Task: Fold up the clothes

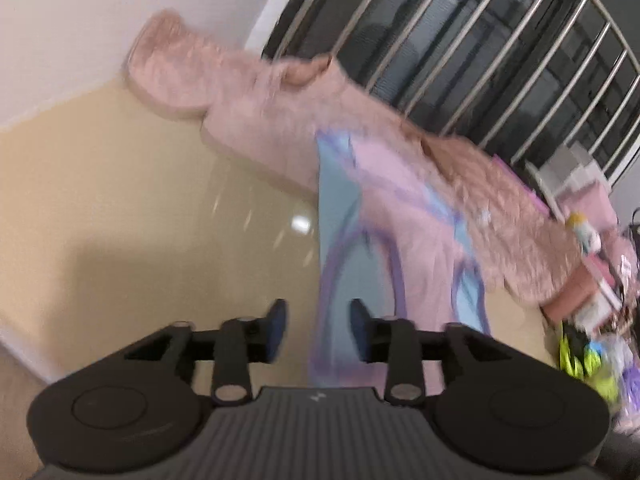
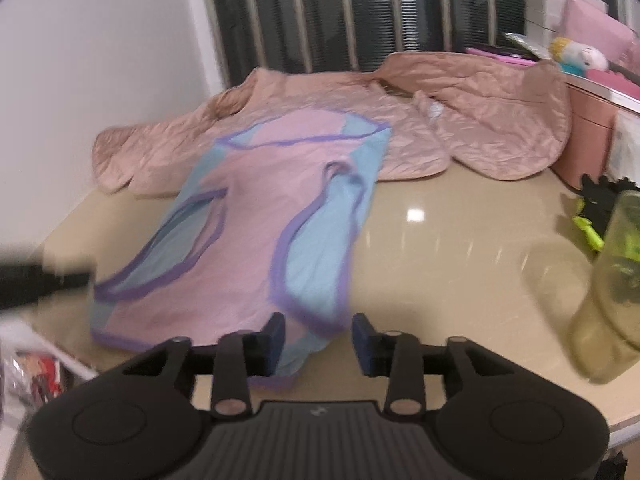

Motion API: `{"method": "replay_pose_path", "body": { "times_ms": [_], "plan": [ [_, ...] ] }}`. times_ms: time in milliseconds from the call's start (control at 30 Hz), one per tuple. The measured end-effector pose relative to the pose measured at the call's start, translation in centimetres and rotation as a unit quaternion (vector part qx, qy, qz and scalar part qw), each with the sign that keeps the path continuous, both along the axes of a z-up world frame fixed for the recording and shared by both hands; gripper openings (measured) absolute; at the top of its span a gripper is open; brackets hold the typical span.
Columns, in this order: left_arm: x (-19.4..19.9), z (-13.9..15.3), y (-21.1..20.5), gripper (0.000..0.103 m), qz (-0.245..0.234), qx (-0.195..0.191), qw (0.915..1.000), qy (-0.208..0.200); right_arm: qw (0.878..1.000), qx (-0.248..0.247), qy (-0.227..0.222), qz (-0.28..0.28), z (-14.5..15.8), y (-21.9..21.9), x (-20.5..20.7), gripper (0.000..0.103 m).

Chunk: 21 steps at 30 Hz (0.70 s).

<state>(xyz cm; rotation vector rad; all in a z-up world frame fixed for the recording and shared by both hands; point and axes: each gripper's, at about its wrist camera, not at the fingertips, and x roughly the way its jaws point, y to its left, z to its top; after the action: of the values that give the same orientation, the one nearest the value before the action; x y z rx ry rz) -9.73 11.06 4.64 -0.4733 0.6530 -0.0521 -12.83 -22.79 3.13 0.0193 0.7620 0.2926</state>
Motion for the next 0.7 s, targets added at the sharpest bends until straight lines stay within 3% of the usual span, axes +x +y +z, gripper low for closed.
{"method": "replay_pose_path", "body": {
  "times_ms": [200,300,467,667,700],
  "plan": [
    [9.7,1.9,0.0,0.059,-0.020,0.023,0.9995,-0.013,1.000,-0.008,0.008,-0.011,-1.1,0.5,0.5,0.040],
    [16.0,1.6,-0.9,0.064,-0.005,0.067,0.9977,0.002,1.000,-0.024,-0.001,-0.004,-1.3,1.1,0.7,0.040],
    [25.4,0.7,-1.8,0.064,-0.006,0.141,0.9887,0.049,1.000,-0.029,-0.013,-0.001,-1.6,1.0,0.8,0.040],
    [33.3,-0.5,-2.4,0.063,-0.003,0.155,0.9849,0.078,0.999,-0.041,-0.021,0.012,-1.7,1.4,1.0,0.040],
    [34.3,-0.9,-2.5,0.057,-0.005,0.161,0.9830,0.089,0.999,-0.042,-0.021,0.015,-1.7,1.4,1.1,0.039]
  ]
}}
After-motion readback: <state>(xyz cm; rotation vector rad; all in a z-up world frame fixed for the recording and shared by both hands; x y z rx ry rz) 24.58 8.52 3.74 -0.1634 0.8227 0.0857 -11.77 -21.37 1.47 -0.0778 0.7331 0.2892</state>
